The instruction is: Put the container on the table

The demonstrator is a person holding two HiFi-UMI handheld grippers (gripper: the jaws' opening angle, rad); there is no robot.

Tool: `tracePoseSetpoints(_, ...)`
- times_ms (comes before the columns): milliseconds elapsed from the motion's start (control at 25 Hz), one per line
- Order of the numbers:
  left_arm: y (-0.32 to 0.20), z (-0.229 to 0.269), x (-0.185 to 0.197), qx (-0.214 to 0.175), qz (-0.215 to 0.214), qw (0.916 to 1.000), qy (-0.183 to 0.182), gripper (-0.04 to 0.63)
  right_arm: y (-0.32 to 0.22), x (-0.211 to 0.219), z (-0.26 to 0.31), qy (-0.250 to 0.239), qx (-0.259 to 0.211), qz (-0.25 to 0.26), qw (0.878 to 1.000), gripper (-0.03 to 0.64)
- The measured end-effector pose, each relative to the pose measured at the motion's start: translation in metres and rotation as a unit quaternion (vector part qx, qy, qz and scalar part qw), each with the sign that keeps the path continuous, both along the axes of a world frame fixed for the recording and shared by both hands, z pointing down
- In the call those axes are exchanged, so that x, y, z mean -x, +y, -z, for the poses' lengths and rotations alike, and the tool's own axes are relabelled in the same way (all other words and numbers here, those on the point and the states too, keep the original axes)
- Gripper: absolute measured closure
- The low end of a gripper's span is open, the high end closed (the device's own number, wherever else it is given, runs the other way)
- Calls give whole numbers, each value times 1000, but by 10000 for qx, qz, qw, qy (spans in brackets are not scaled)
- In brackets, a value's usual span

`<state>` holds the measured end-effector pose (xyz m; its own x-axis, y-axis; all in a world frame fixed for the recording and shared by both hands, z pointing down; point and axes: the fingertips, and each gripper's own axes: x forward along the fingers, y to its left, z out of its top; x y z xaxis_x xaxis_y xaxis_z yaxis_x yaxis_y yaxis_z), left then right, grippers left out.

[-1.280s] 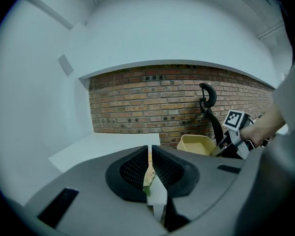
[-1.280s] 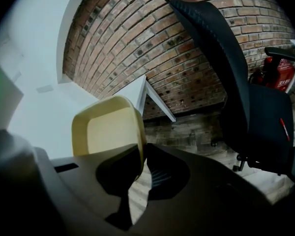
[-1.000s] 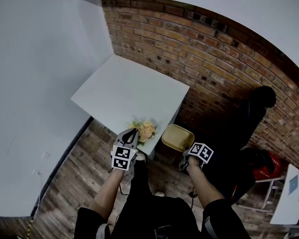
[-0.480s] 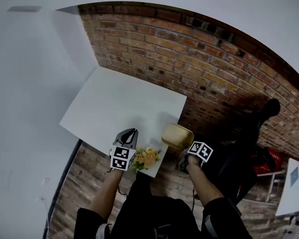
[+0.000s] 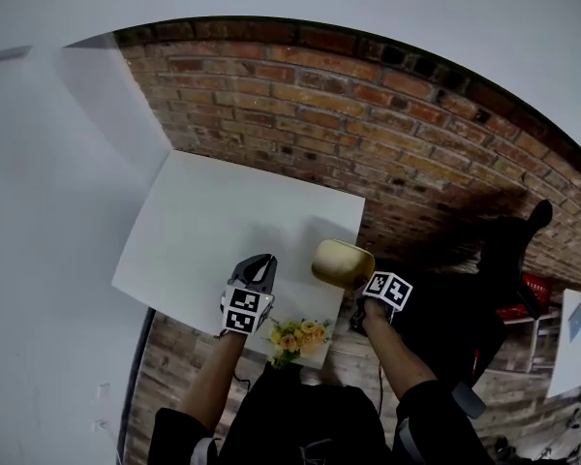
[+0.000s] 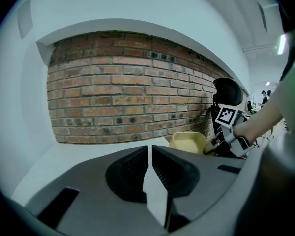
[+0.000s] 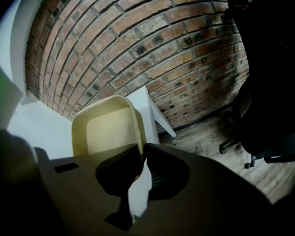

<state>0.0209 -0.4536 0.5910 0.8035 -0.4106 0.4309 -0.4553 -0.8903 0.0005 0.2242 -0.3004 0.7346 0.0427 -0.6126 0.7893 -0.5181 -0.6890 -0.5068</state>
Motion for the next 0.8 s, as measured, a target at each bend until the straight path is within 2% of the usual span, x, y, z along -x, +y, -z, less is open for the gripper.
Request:
tracePoseSetpoints(440, -45, -22, -34, 347, -431, 9984, 88, 561, -46, 0, -10, 116, 262, -44, 9996, 577)
tracePoseSetpoints(800, -76, -48, -57, 640, -564, 9963, 55, 561, -81, -21, -21, 154, 464, -88, 9988, 577)
